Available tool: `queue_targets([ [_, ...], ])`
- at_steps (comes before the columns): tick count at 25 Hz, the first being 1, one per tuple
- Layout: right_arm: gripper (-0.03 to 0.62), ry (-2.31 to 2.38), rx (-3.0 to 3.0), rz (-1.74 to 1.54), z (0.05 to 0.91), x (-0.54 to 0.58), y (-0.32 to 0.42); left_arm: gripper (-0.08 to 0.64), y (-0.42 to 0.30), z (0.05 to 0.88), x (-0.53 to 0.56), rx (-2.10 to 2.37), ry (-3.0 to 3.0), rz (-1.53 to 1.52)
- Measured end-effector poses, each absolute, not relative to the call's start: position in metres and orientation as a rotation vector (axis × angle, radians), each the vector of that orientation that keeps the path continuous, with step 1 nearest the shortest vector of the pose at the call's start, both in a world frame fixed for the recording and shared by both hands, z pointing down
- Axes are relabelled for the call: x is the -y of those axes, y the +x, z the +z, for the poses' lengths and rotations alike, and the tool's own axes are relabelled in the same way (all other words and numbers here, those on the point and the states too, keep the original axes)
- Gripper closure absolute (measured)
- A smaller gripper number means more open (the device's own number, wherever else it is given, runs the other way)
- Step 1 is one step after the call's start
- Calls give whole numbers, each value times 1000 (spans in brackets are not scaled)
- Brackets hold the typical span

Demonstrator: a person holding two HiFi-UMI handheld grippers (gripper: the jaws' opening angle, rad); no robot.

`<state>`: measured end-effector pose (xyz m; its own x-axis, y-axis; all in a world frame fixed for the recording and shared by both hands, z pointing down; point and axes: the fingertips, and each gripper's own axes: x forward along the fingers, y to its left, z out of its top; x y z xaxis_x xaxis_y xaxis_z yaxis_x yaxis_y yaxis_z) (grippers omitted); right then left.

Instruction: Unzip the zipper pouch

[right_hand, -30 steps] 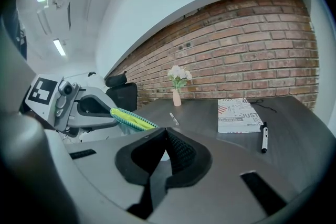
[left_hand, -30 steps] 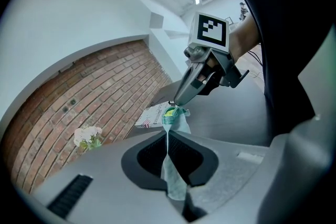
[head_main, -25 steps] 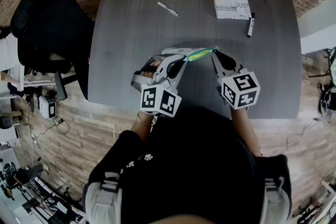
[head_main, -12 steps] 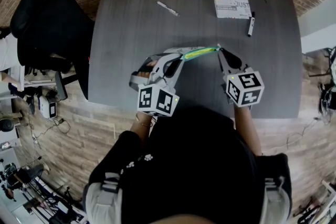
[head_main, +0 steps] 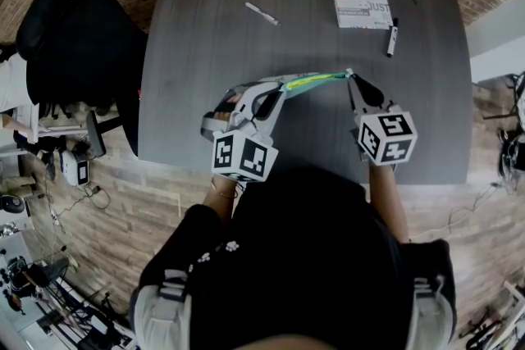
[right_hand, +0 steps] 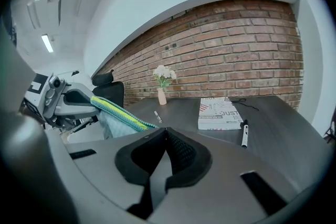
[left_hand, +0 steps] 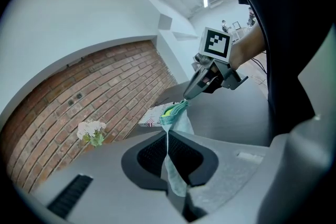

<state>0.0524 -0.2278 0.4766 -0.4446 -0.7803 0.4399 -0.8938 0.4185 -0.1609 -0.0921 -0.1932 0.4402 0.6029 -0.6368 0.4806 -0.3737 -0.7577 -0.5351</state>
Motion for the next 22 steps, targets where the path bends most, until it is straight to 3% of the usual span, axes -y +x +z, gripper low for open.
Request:
queue_targets([
  [11,589,1469,2376,524,476,226,56,555,-90,436,191,-847,-2529,-881],
  [22,535,1578,2464,484,453,224,63,555,-96,417,199,-1004,-2733,-637],
])
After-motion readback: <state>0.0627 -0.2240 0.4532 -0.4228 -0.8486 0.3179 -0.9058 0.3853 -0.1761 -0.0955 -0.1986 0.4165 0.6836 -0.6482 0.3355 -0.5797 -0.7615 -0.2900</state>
